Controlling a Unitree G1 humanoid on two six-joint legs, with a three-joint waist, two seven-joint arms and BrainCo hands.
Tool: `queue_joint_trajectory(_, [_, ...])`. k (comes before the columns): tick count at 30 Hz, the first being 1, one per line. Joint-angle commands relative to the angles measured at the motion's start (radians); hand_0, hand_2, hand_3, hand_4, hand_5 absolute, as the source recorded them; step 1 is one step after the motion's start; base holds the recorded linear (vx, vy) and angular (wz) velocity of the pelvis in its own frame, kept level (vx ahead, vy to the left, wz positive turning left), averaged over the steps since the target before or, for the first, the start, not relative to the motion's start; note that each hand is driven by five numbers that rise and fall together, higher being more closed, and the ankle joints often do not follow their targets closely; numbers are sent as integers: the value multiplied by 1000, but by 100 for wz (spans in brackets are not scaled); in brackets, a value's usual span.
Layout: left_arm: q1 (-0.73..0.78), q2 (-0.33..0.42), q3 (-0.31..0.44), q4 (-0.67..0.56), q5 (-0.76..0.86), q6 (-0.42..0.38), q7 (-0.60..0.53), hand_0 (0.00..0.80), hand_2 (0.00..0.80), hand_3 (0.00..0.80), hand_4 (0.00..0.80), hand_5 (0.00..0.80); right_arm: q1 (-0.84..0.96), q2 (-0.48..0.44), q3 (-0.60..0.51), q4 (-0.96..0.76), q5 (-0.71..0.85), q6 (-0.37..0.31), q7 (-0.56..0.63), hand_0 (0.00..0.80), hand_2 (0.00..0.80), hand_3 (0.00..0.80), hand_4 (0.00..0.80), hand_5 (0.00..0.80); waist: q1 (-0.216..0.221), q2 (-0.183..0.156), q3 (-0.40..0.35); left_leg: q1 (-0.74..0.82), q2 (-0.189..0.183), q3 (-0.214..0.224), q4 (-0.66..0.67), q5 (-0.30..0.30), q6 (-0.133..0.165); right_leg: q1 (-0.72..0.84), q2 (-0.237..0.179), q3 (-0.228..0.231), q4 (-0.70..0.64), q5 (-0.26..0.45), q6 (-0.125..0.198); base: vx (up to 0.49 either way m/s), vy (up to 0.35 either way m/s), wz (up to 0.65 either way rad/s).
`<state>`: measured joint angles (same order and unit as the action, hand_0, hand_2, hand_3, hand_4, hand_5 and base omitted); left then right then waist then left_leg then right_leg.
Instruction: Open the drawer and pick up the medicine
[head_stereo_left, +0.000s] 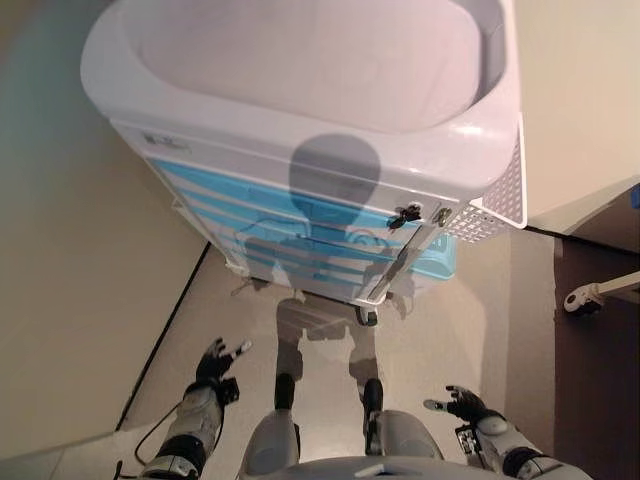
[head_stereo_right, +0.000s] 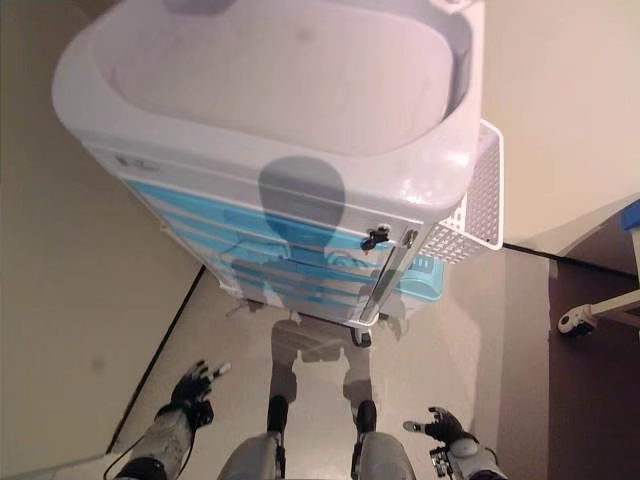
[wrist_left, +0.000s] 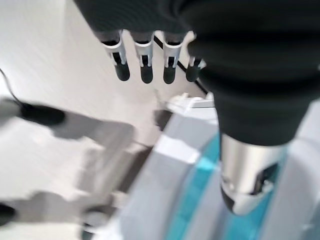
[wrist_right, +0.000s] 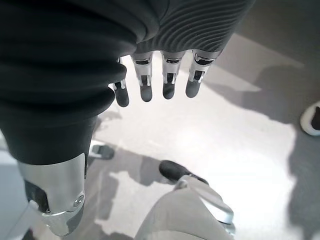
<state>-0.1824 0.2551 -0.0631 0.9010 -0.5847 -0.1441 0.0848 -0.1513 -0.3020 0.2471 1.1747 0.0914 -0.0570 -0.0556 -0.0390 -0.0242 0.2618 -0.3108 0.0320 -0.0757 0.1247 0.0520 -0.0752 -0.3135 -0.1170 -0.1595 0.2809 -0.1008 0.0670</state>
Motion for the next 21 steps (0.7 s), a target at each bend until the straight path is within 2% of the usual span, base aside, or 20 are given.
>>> queue_joint_trajectory(1, [-33,3,-3,-101,-163,-47,-24,0,0,0,0,0,1,-19,23,-66,42,-18,-16,0,0,0,0,0,-16,-34,15,-79,-82,13,146,-99,69,-60,-25,9,35,25,18,-68,-3,22])
queue_joint_trajectory(2, [-33,3,-3,-101,-163,-47,-24,0,0,0,0,0,2,-19,23,-66,42,-18,-16,0,0,0,0,0,-16,-34,14,-81,-82,13,146,-99,69,-62,-25,9,36,25,18,-114,7,15])
queue_joint_trajectory(3, [-61,-8,3,-141,-259,-48,-50,0,0,0,0,0,-1,-27,19,-85,50,-18,-17,0,0,0,0,0,-23,-33,15,-118,-79,11,171,-105,68,-100,-24,14,60,20,17,-44,10,5])
queue_joint_trajectory(6, [-115,-22,11,-148,-346,-55,-66,0,0,0,0,0,-3,-34,21,-105,61,-21,-15,0,0,0,0,0,-34,-38,12,-167,-74,15,206,-113,68,-148,-19,26,82,17,13,-53,6,3])
queue_joint_trajectory(8, [-115,-22,11,-148,-346,-55,-66,0,0,0,0,0,-4,-34,21,-105,61,-21,-15,0,0,0,0,0,-34,-37,11,-168,-74,15,206,-113,68,-150,-19,26,82,17,13,-18,1,-1])
queue_joint_trajectory(12, [-205,-60,36,-185,-545,-51,-126,0,0,0,0,0,-6,-45,23,-114,74,-24,-8,0,0,0,0,0,-59,-50,-7,-247,-61,19,251,-129,63,-232,-1,49,94,24,12,-44,2,-6])
queue_joint_trajectory(21, [-337,-69,42,-197,-691,-57,-174,0,0,0,0,0,-2,-52,35,-87,71,-24,7,0,0,0,0,0,-89,-64,-41,-302,-47,29,245,-126,53,-296,11,67,66,53,20,-19,15,-15])
